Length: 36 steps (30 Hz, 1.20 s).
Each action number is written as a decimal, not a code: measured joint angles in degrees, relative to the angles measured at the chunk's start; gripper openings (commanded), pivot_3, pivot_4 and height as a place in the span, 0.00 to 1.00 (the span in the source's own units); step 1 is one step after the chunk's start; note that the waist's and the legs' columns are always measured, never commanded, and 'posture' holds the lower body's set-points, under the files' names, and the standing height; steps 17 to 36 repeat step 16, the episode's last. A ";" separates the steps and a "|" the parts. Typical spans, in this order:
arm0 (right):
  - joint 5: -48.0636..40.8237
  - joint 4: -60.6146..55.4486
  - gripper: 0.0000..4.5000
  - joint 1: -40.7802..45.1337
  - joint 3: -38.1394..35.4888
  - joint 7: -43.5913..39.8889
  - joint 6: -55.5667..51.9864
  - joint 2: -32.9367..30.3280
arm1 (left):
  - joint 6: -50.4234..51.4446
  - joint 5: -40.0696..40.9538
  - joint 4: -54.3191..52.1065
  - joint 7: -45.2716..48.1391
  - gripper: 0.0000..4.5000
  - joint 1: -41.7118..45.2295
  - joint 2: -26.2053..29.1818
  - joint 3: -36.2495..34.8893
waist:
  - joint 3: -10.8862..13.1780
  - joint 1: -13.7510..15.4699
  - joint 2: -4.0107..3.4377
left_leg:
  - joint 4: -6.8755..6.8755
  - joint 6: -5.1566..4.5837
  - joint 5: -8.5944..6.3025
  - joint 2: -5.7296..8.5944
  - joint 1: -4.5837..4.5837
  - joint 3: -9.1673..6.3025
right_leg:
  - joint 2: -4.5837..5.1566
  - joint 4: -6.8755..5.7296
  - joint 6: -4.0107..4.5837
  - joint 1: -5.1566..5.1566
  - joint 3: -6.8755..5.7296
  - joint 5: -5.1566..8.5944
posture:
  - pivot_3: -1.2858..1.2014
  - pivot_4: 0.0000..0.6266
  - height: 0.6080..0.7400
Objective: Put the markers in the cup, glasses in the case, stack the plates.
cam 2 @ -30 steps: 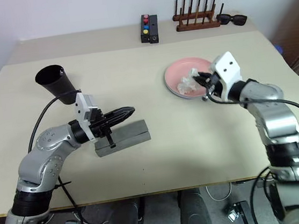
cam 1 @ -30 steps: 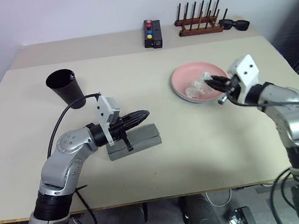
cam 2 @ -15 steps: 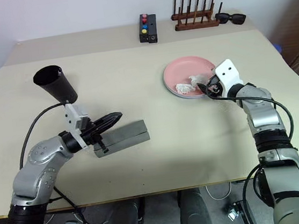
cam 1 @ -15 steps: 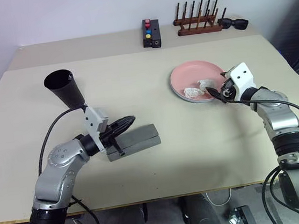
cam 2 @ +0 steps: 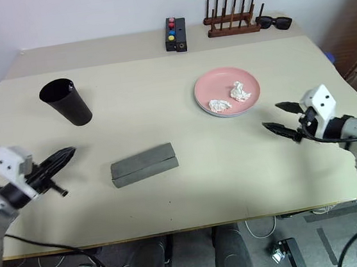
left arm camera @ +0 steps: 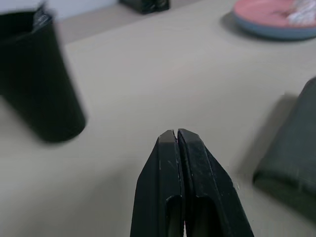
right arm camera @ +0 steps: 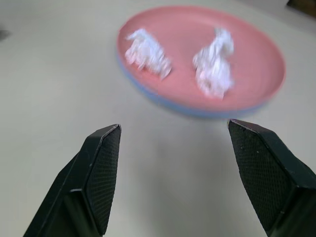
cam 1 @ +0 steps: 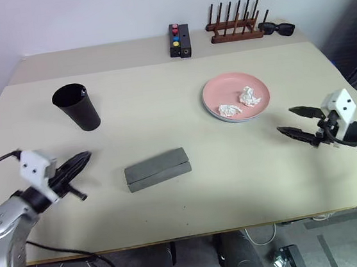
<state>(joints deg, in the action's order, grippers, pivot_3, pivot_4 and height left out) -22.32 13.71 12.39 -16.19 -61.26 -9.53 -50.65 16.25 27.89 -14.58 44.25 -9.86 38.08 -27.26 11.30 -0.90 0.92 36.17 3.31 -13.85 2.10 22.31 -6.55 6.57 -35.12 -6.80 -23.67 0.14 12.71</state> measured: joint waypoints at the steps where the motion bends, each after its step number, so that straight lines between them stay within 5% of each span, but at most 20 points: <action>1: -0.31 0.08 0.78 -0.19 -0.65 -0.11 -0.33 -0.05 | -0.17 0.00 0.58 -0.19 0.00 -0.98 -0.01 -1.12 | 0.00 0.00 0.00 | 0.01 0.00 0.00 -0.02 0.00 0.00 | 0.00 0.00 0.00 -0.01 -0.01 0.00 | 0.52 0.24 0.95; 36: 0.73 3.32 0.78 2.67 -0.31 -0.52 -0.19 0.00 | -0.78 0.21 1.69 -2.27 0.00 -3.49 -1.40 -3.80 | 0.00 0.17 0.00 | -0.02 0.01 0.00 0.00 0.06 0.02 | 0.04 0.04 0.02 -0.04 -0.02 -0.01 | 0.52 0.24 0.95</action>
